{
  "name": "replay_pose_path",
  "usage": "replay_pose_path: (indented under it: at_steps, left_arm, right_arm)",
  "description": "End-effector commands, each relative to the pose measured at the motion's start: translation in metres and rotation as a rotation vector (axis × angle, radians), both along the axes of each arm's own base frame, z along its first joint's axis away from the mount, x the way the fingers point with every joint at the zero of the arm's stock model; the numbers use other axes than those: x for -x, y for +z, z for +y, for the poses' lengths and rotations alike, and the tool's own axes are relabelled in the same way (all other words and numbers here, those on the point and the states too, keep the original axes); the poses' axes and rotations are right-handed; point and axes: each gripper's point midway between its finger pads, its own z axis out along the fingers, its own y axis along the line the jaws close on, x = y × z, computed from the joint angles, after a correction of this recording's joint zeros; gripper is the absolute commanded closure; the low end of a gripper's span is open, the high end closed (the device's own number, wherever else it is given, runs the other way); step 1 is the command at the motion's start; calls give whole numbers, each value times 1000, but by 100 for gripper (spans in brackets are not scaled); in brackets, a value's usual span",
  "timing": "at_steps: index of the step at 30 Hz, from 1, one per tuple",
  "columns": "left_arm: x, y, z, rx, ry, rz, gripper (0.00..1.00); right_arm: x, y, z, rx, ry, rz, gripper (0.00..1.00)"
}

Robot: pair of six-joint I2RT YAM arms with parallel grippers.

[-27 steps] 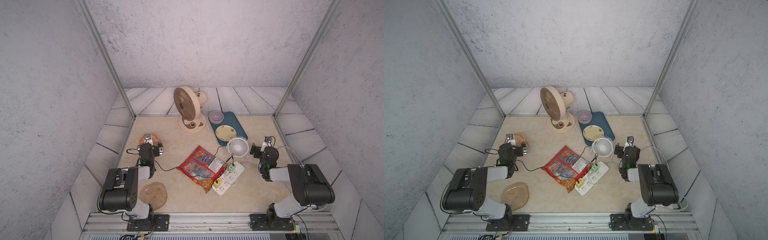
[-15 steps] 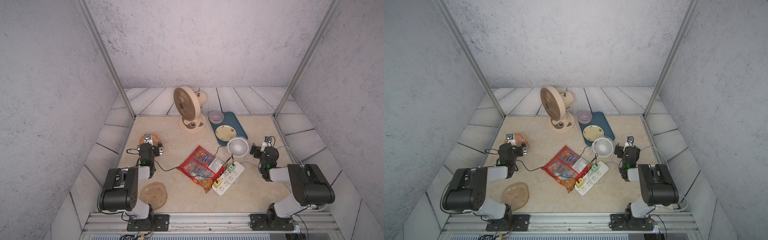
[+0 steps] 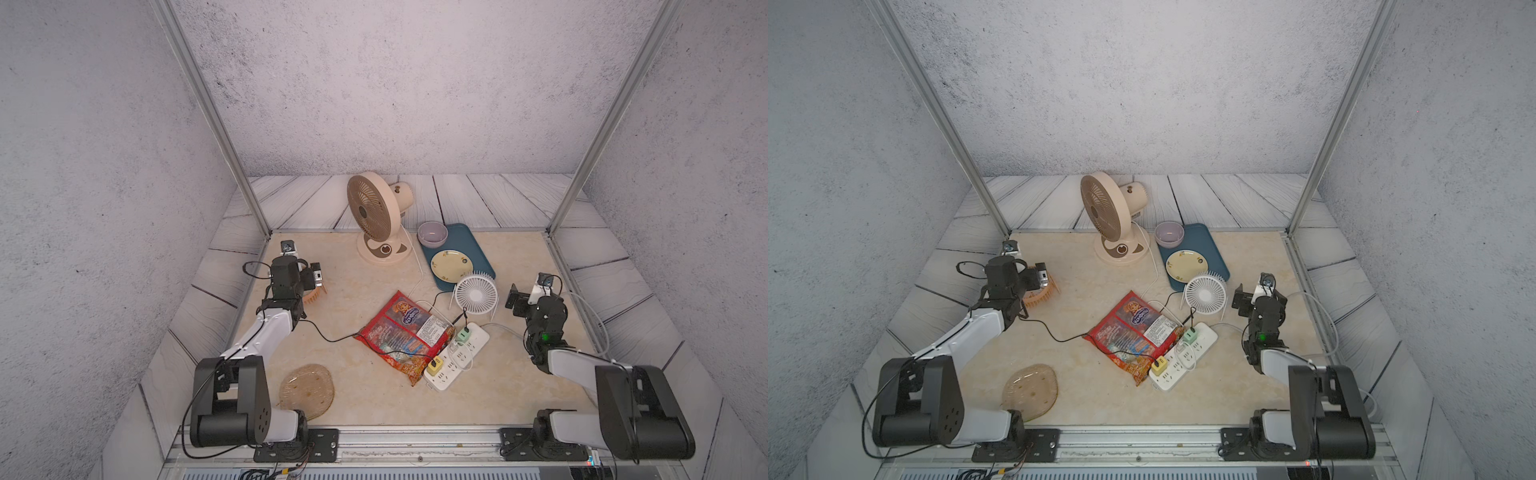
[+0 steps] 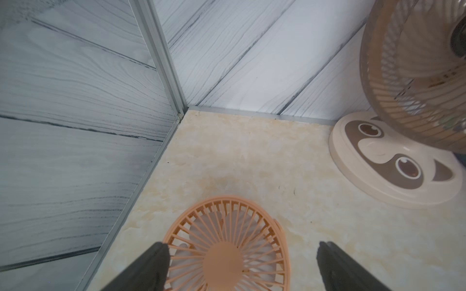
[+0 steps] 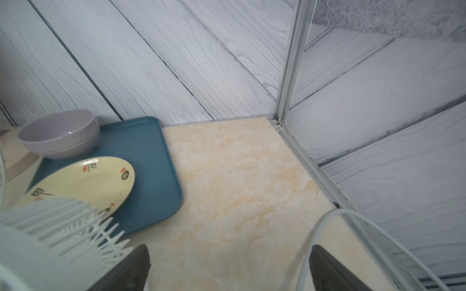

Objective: Unplug the desk fan from the power strip
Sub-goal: Pick up the distractor from the center of the board.

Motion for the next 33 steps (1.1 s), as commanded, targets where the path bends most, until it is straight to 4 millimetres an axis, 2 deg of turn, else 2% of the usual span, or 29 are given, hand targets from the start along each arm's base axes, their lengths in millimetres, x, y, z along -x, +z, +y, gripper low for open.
replay_pose_path:
  at_steps: [1,4,11,16,21,26,33]
  left_arm:
    - [27,-15,-16,132,-28,124,2]
    - [38,-8,-38,185,-84,145,2]
    - [66,-17,-99,250,-272,280,0]
    - [86,-33,-160,288,-496,440,0]
    - [98,-59,-202,304,-647,634,0]
    - [104,-82,-221,331,-708,796,0]
    - [99,-109,-233,366,-719,939,2]
  right_arm:
    - [19,-12,-4,-67,-46,141,1]
    - [42,-12,-12,-229,-160,216,1]
    - [69,-4,24,-468,-37,275,1]
    - [78,2,34,-519,-2,312,1]
    - [81,12,33,-500,7,304,1]
    - [84,17,33,-486,12,285,1]
    - [86,17,32,-480,15,276,1]
